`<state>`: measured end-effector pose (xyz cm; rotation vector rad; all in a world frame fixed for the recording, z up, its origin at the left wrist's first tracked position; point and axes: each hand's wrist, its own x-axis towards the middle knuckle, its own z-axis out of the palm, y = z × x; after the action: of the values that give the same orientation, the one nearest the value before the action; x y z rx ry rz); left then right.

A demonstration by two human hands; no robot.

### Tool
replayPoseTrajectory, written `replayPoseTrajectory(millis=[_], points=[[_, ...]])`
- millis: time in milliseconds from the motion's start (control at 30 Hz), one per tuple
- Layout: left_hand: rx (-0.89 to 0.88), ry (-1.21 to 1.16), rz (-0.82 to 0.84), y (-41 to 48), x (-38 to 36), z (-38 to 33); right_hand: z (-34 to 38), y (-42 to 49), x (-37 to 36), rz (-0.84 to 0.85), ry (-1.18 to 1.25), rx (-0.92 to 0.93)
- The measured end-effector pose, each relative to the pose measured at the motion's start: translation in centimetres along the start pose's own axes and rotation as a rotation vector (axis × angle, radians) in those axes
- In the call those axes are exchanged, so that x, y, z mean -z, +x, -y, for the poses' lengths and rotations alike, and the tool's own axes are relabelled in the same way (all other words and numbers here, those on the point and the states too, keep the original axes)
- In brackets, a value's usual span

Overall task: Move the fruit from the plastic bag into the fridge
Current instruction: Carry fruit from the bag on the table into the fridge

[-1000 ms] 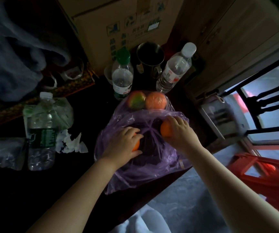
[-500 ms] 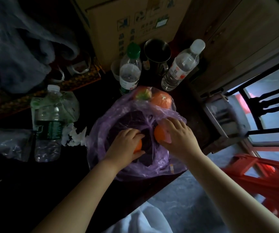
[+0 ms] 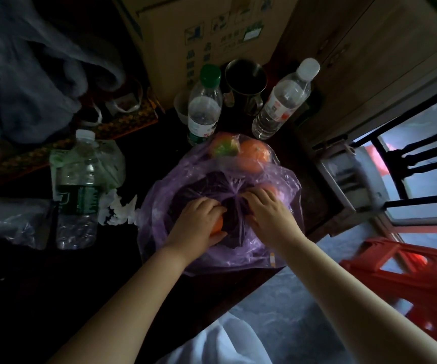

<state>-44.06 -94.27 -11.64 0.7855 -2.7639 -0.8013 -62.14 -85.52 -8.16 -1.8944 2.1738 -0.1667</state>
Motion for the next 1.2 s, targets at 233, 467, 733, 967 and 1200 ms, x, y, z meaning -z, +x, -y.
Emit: replayPoseTrajectory(millis=[233, 467, 733, 967, 1200], points=[[0.04, 0.001, 0.022, 0.0, 0.1, -0.2, -1.3, -0.2, 0.7, -0.016, -0.085, -0.149], [0.093, 0.071, 0.123, 0.1, 0.5, -0.7, -2.3, 0.0, 0.5, 0.048, -0.183, -0.292], [0.105, 0.137, 0.143, 0.1, 0.5, -1.1, -2.2, -0.1, 0.6, 0.096, -0.233, -0.31], [0.135, 0.074, 0.047, -0.1, 1.4, -1.4, -0.3, -0.9, 2.4, -0.052, -0.118, -0.187], [0.111, -0.038, -0.037, 0.9, 4.9, -3.0, 2.2, -2.5, 5.1, -0.161, 0.09, -0.215]])
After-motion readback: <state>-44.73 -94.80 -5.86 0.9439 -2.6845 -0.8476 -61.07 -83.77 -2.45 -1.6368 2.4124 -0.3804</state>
